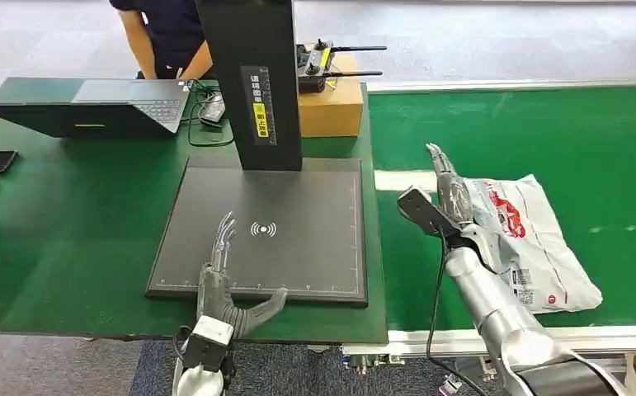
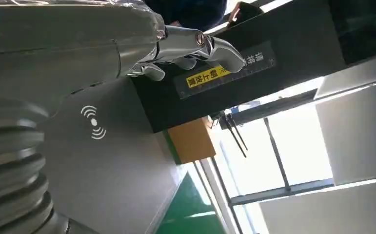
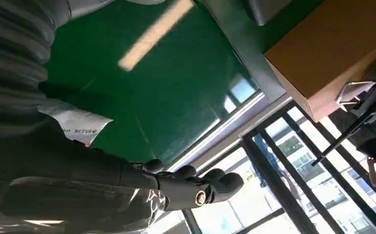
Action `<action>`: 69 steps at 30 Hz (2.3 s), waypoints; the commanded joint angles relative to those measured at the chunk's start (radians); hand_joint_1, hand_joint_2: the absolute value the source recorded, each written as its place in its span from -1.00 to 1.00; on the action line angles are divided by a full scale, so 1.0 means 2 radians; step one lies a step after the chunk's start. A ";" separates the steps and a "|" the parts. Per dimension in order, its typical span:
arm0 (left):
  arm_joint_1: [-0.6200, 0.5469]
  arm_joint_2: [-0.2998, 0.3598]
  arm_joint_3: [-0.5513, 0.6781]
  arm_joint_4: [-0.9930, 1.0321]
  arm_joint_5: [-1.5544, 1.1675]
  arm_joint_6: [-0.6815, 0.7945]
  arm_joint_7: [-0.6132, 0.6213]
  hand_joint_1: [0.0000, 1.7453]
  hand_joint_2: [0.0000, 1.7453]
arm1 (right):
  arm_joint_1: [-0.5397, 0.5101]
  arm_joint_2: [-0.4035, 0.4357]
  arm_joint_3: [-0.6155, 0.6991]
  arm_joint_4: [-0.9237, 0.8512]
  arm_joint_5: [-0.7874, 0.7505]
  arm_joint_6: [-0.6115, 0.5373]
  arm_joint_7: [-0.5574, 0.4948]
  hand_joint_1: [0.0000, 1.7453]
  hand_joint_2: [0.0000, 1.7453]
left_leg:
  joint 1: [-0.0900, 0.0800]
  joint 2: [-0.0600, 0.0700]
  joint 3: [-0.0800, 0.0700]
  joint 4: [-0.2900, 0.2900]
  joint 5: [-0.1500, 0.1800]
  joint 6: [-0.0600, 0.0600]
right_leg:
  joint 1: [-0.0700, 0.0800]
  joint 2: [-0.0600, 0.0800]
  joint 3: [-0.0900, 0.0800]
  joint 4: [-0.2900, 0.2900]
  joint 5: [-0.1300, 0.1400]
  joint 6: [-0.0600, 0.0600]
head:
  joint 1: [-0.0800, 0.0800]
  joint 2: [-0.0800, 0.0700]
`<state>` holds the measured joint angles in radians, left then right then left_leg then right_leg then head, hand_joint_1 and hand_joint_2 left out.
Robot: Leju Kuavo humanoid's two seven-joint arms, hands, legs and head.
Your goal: Moved the parcel from conveyor to table for the left to box.
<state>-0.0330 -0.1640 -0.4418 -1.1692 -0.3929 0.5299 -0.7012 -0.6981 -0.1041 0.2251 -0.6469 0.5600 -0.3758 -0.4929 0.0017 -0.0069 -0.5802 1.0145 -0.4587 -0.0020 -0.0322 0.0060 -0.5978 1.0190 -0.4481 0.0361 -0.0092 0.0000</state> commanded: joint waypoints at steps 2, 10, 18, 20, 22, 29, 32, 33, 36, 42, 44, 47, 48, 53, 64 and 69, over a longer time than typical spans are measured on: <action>0.005 0.002 0.021 0.016 -0.011 -0.005 0.002 -1.00 1.00 | -0.064 0.026 0.057 0.107 0.011 0.014 0.010 -1.00 1.00 | 0.000 0.002 0.000 0.000 0.000 0.000 | 0.000 0.002 0.000 0.000 0.001 -0.001 | 0.000 0.000; 0.023 -0.003 0.034 0.007 -0.019 0.003 0.002 -1.00 1.00 | -0.118 0.031 0.156 0.170 0.095 0.039 0.132 -1.00 1.00 | 0.000 0.002 0.000 0.000 0.000 0.000 | 0.000 0.002 -0.001 0.000 0.001 -0.002 | 0.000 0.000; 0.050 0.002 0.055 -0.029 0.002 -0.010 0.002 -1.00 1.00 | -0.284 -0.025 0.252 0.187 0.192 0.258 0.262 -1.00 1.00 | -0.001 0.002 -0.003 0.002 0.000 0.000 | -0.001 0.002 -0.004 0.002 0.000 -0.001 | 0.000 0.000; 0.057 -0.001 0.061 -0.036 -0.001 -0.010 0.003 -1.00 1.00 | -0.298 -0.027 0.256 0.176 0.202 0.258 0.270 -1.00 1.00 | -0.001 0.001 -0.004 0.002 0.001 0.000 | -0.001 0.000 -0.004 0.002 0.001 0.000 | 0.000 0.000; 0.058 -0.002 0.062 -0.036 -0.001 -0.009 0.004 -1.00 1.00 | -0.300 -0.024 0.256 0.172 0.204 0.255 0.275 -1.00 1.00 | -0.001 0.001 -0.003 0.002 0.001 0.000 | 0.000 0.001 -0.004 0.001 0.001 0.000 | 0.000 0.000; 0.040 -0.006 0.063 -0.013 -0.007 -0.023 0.007 -1.00 1.00 | -0.278 -0.029 0.256 0.169 0.220 0.228 0.312 -1.00 1.00 | 0.000 0.000 -0.002 0.001 0.001 0.000 | 0.000 0.000 -0.002 0.000 0.001 0.000 | 0.000 0.000; 0.029 -0.008 0.062 0.002 -0.009 -0.030 0.004 -1.00 1.00 | -0.270 -0.040 0.250 0.169 0.224 0.223 0.315 -1.00 1.00 | 0.000 -0.001 -0.002 0.001 0.002 0.000 | 0.001 -0.001 -0.001 -0.001 0.002 -0.001 | 0.000 0.000; 0.027 -0.008 0.062 0.005 -0.009 -0.032 0.004 -1.00 1.00 | -0.268 -0.042 0.248 0.168 0.225 0.222 0.316 -1.00 1.00 | 0.000 -0.001 -0.002 0.001 0.001 0.000 | 0.000 -0.002 -0.002 0.000 0.001 0.000 | 0.000 0.000; 0.021 -0.009 0.063 0.012 -0.009 -0.037 0.002 -1.00 1.00 | -0.260 -0.053 0.243 0.166 0.227 0.218 0.317 -1.00 1.00 | 0.000 -0.002 -0.002 0.001 0.002 0.000 | 0.001 -0.002 -0.001 -0.002 0.002 -0.001 | 0.000 0.000; 0.021 -0.009 0.063 0.017 -0.010 -0.040 0.002 -1.00 1.00 | -0.245 -0.055 0.220 0.162 0.214 0.192 0.307 -1.00 1.00 | 0.000 -0.001 -0.002 0.001 0.001 0.000 | 0.000 -0.001 -0.001 -0.001 0.001 0.000 | 0.000 0.000; 0.024 -0.009 0.063 0.014 -0.011 -0.039 0.002 -1.00 1.00 | -0.232 -0.052 0.190 0.150 0.197 0.134 0.312 -1.00 1.00 | 0.000 0.000 -0.002 0.002 0.001 0.000 | 0.000 0.000 -0.002 -0.001 0.001 0.000 | 0.000 0.000; 0.025 -0.010 0.063 0.013 -0.011 -0.039 0.002 -1.00 1.00 | -0.222 -0.050 0.161 0.145 0.179 0.096 0.301 -1.00 1.00 | 0.000 0.000 -0.002 0.002 0.001 0.000 | 0.000 0.000 -0.002 -0.001 0.001 0.000 | 0.000 0.000; 0.025 -0.010 0.064 0.013 -0.012 -0.038 0.002 -1.00 1.00 | -0.220 -0.051 0.155 0.144 0.176 0.092 0.295 -1.00 1.00 | 0.000 0.000 -0.002 0.001 0.001 0.000 | 0.001 -0.001 -0.001 -0.001 0.002 0.000 | 0.000 0.000; 0.032 -0.012 0.064 0.006 -0.013 -0.035 0.002 -1.00 1.00 | -0.176 -0.049 0.090 0.104 0.125 0.001 0.231 -1.00 1.00 | 0.000 0.000 -0.002 0.001 0.001 0.000 | 0.001 0.000 -0.001 -0.001 0.002 -0.001 | 0.000 0.000; 0.029 -0.013 0.062 0.009 -0.013 -0.032 0.002 -1.00 1.00 | -0.134 -0.043 0.045 0.074 0.089 -0.057 0.177 -1.00 1.00 | 0.000 0.000 -0.003 0.002 0.001 0.000 | 0.000 0.000 -0.002 -0.001 0.002 0.000 | 0.000 0.000; 0.028 -0.011 0.054 0.006 -0.005 -0.026 0.002 -1.00 1.00 | -0.071 -0.036 0.003 0.029 0.050 -0.116 0.101 -1.00 1.00 | 0.000 0.000 -0.002 0.002 0.001 0.000 | 0.000 0.000 -0.001 -0.001 0.001 0.000 | 0.000 0.000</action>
<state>0.0428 -0.1904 -0.3227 -1.1967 -0.4200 0.4707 -0.7012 -0.9503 -0.2022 0.3551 -0.5040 0.7236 -0.5021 -0.1668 0.0013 -0.0067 -0.5861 1.0187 -0.4577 -0.0006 -0.0325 0.0067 -0.6024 1.0188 -0.4457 0.0390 -0.0092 0.0000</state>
